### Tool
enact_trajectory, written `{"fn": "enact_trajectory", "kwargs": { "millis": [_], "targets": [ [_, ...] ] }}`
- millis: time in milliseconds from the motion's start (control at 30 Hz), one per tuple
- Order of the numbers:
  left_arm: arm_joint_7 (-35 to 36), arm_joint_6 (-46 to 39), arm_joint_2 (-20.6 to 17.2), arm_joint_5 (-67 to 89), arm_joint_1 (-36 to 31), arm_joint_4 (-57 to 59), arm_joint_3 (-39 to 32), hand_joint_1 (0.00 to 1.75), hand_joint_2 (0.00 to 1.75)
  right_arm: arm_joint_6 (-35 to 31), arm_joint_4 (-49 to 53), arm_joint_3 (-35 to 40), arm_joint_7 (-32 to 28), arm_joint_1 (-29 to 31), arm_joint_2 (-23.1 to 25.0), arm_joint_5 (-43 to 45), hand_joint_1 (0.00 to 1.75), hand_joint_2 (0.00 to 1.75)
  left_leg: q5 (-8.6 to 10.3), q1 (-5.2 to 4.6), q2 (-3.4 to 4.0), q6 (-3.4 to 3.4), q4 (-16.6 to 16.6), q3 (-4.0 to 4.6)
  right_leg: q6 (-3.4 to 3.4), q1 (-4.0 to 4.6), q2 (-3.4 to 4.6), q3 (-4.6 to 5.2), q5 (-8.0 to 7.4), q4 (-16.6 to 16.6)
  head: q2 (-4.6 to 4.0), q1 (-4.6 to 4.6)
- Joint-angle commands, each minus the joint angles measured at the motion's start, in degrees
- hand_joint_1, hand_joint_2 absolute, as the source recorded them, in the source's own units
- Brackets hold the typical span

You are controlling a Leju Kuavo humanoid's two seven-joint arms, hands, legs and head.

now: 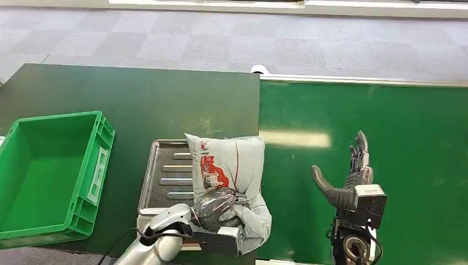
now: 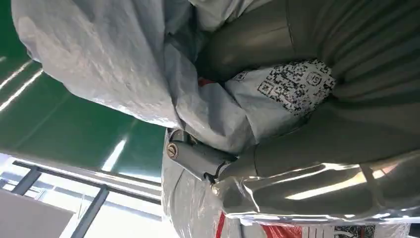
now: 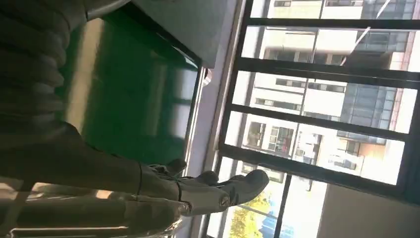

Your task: Moved the parcel from conveyor to table for the left to box.

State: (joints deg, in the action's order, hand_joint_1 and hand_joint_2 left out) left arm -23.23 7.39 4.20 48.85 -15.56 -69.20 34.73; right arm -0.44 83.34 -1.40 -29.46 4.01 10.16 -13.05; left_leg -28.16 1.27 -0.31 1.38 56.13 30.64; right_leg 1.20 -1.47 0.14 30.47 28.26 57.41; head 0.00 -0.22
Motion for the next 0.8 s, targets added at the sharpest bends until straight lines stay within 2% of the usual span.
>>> {"fn": "enact_trajectory", "kwargs": {
  "millis": [33, 400, 433, 467, 533, 633, 700, 733, 800],
  "targets": [
    [0.3, 0.3, -1.6, 0.7, 0.5, 5.3, 1.5, 1.75, 1.75, -0.3, -1.2, -0.3, 0.1, 0.3, -0.2, 0.3, 0.0, 1.75, 0.04, -0.03, 0.06, -0.05, -0.1, -0.03, -0.06, -0.01, 0.04, 0.01, -0.05, 0.0, 0.0, 0.0],
    [-1.3, -2.7, -0.9, 0.5, 0.9, 5.6, 0.2, 1.75, 1.75, -0.5, -1.4, -0.4, 0.1, 0.3, -0.3, 0.6, 0.0, 1.75, 0.08, -0.03, 0.1, -0.08, -0.1, -0.01, -0.09, 0.0, 0.07, 0.04, -0.1, -0.1, 0.0, 0.0],
    [-16.8, -24.3, 2.0, -13.7, 3.5, -1.5, -6.6, 1.75, 1.75, 0.3, -1.4, -0.5, -0.3, 0.6, 0.3, 1.4, 0.0, 1.75, 0.05, -0.03, 0.08, -0.06, -0.1, -0.04, -0.07, -0.01, 0.06, 0.01, -0.07, -0.1, 0.0, 0.0],
    [-16.5, -34.2, 1.9, -14.0, 3.3, -6.4, -9.3, 1.75, 1.75, 0.3, -1.9, 0.0, -0.1, 1.1, 0.3, 1.4, 0.0, 1.75, 0.08, -0.03, 0.16, -0.12, -0.1, 0.11, -0.1, 0.0, 0.11, 0.17, -0.13, -0.1, 0.0, 0.0],
    [-16.8, -36.4, 2.3, -15.4, 3.4, -11.0, -12.2, 1.75, 1.75, -0.2, -2.9, 0.5, -0.3, 1.6, 0.0, 1.8, 0.0, 1.75, 0.01, 0.03, 0.18, -0.04, 0.1, 0.17, -0.08, 0.05, 0.15, 0.2, -0.07, 0.1, 0.0, 0.04],
    [-16.8, -47.0, 1.3, -14.2, 2.5, -12.9, -12.4, 1.75, 1.75, -0.9, -3.8, 1.0, -1.1, 1.5, -0.7, 2.6, 0.0, 1.75, 0.06, 0.01, 0.15, -0.05, 0.0, 0.32, -0.09, 0.03, 0.07, 0.41, -0.09, 0.0, 0.0, -0.02],
    [-16.8, -47.4, 2.8, -10.6, 3.0, -15.5, -17.5, 1.75, 1.75, -1.4, -4.1, 1.8, -1.8, 0.7, -1.3, 3.1, 0.0, 1.75, 0.06, 0.03, 0.13, -0.07, 0.0, 0.3, -0.12, 0.06, 0.09, 0.37, -0.11, 0.0, 0.0, -0.07],
    [-16.8, -47.4, 2.5, -11.6, 2.8, -15.9, -17.9, 1.75, 1.75, -1.6, -4.3, 1.9, -2.0, 0.6, -1.4, 3.3, 0.0, 1.75, 0.03, 0.02, 0.07, -0.06, 0.0, 0.32, -0.08, 0.04, 0.07, 0.36, -0.07, 0.0, 0.0, 0.02],
    [-16.8, -47.4, 4.4, -5.8, 2.9, -19.7, -23.9, 1.75, 1.75, -1.9, -4.8, 2.3, -2.4, 0.6, -1.8, 3.6, 0.0, 1.75, 0.02, 0.04, 0.16, -0.08, 0.0, 0.44, -0.08, 0.07, 0.14, 0.5, -0.1, 0.0, 0.0, 0.0]
  ]
}}
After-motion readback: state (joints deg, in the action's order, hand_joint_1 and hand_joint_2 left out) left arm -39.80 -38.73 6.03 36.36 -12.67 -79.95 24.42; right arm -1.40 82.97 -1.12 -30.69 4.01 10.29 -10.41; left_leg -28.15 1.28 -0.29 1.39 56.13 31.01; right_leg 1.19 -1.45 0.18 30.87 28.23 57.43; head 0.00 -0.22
